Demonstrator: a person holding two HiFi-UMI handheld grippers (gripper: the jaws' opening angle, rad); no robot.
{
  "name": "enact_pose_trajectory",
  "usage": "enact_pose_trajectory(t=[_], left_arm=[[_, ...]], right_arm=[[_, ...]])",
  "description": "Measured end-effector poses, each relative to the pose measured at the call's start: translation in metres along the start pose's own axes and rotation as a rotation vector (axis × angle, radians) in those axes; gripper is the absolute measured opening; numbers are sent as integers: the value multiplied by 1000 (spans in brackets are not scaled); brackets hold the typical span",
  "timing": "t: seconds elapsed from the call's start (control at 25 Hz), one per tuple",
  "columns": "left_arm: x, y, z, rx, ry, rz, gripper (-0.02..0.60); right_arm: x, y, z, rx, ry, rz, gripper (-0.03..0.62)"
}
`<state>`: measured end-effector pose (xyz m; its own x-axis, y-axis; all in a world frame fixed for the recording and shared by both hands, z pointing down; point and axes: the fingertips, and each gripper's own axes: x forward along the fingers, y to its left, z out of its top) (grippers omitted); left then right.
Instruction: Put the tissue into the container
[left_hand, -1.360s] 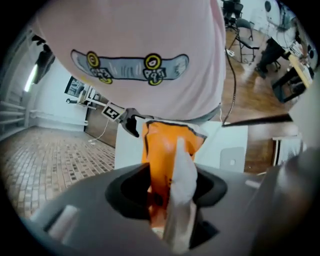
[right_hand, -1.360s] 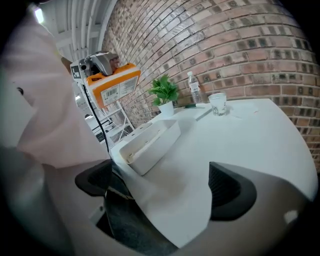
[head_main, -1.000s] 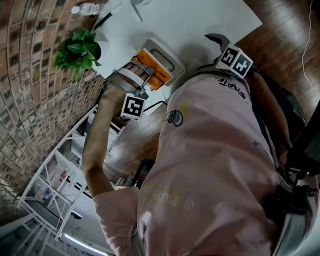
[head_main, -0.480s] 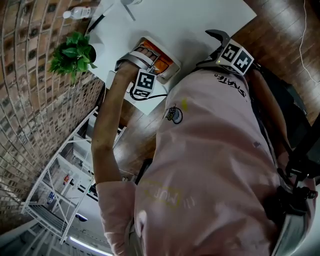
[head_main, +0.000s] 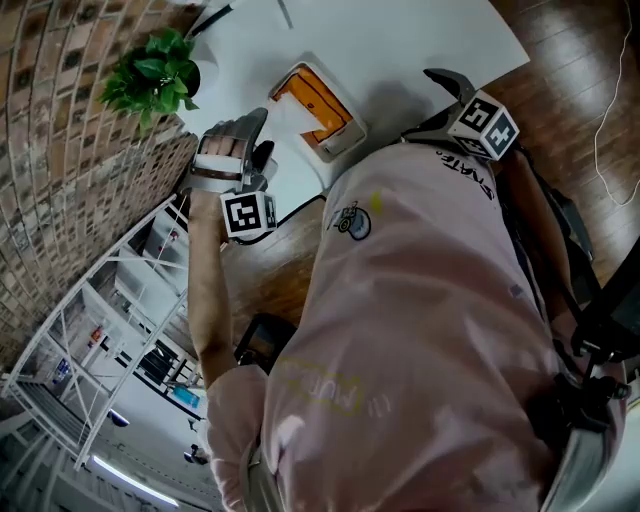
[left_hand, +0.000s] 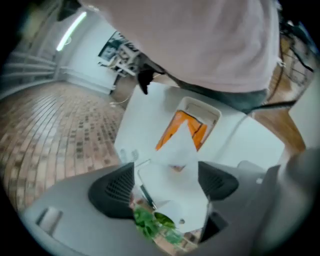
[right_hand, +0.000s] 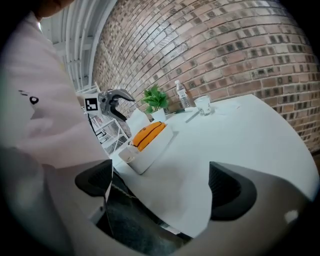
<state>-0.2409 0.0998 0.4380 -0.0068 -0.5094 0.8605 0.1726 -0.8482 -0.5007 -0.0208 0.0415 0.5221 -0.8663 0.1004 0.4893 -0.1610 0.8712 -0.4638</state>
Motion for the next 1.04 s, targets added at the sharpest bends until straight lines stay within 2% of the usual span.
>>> enact_pose_trajectory(t=[0.04, 0.12, 0.2, 0.28, 0.32, 0.4, 0.48, 0.56, 0.64, 0.72, 0.84, 1.04], left_arm=[[-15, 12, -7, -131, 6, 82, 398], [-45, 33, -17, -467, -25, 247, 369], [-70, 49, -25, -840, -109, 395, 338], [-89, 53, -35, -1174, -199, 494, 334], [-95, 50, -40, -1310, -244, 529, 333], [-105, 41, -47, -1533, -337, 604, 309], [-110, 25, -52, -1732, -411, 681, 264], [-108, 5, -54, -1914, -472, 744, 264], [-102, -15, -48, -2052, -492, 790, 264], [-93, -37, -37, -2133, -432, 807, 247], [-75, -65, -15, -2196, -310, 781, 225], [-71, -97, -3, -2247, -250, 715, 218]], right_arm=[[1, -1, 0, -10, 7, -3, 591], [1, -7, 2, -22, 16, -14, 591], [0, -14, 5, -29, 24, -28, 592], [0, -16, 11, -31, 33, -37, 591], [0, -15, 15, -30, 33, -40, 591], [-2, -11, 29, -23, 7, -47, 592], [-5, -10, 55, -11, -63, -53, 591], [-7, -6, 87, -1, -137, -33, 591], [-3, 0, 108, -12, -166, 7, 591], [7, 4, 119, -36, -162, 30, 591], [16, 6, 130, -46, -163, 30, 591], [41, 35, 143, -61, -157, 78, 591]])
